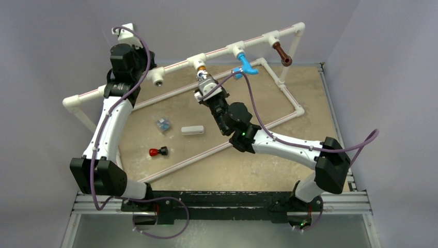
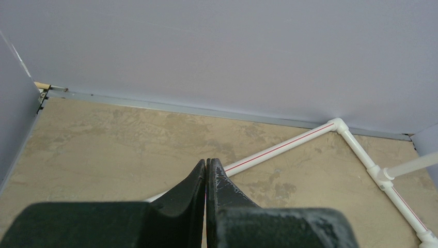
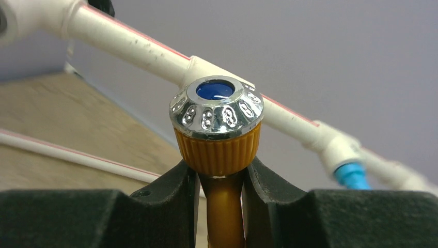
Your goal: Install the water faucets
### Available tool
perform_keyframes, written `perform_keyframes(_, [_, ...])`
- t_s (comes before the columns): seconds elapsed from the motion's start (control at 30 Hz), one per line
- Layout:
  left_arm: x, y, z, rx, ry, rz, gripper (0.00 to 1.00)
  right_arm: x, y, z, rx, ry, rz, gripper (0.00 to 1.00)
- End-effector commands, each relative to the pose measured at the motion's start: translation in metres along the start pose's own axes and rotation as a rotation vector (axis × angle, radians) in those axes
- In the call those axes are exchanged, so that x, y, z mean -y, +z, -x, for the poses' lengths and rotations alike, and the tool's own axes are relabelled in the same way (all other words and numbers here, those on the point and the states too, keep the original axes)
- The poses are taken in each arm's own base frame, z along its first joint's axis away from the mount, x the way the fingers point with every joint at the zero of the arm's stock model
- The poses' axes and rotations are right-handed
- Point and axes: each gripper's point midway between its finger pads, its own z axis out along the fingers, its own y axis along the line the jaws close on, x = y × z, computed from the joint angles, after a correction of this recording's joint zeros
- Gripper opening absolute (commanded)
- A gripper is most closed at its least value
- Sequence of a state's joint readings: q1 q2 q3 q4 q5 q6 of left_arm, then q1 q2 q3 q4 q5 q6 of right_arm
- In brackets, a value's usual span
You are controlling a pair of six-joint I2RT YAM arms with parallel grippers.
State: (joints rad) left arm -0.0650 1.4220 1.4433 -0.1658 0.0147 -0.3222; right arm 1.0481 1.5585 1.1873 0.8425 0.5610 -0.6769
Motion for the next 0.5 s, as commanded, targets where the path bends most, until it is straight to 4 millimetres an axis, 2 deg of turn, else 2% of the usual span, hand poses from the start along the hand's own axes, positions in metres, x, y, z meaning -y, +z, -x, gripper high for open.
perform_keyframes(0.0, [-0.02,-0.001,-0.086,-0.275,-0.011,0.058,0.0,0.001,0.003,0.033,0.08,0.619,-0.022,0.0])
perform_keyframes(0.13, [-0.02,0.0,-0.086,-0.275,-0.011,0.058,0.0,0.003,0.003,0.046,0.089,0.946,-0.011,0.0])
perform_keyframes(0.47, [-0.019,-0.001,-0.086,-0.278,-0.014,0.052,0.0,0.022,-0.006,0.063,0.104,1.583,0.016,0.0])
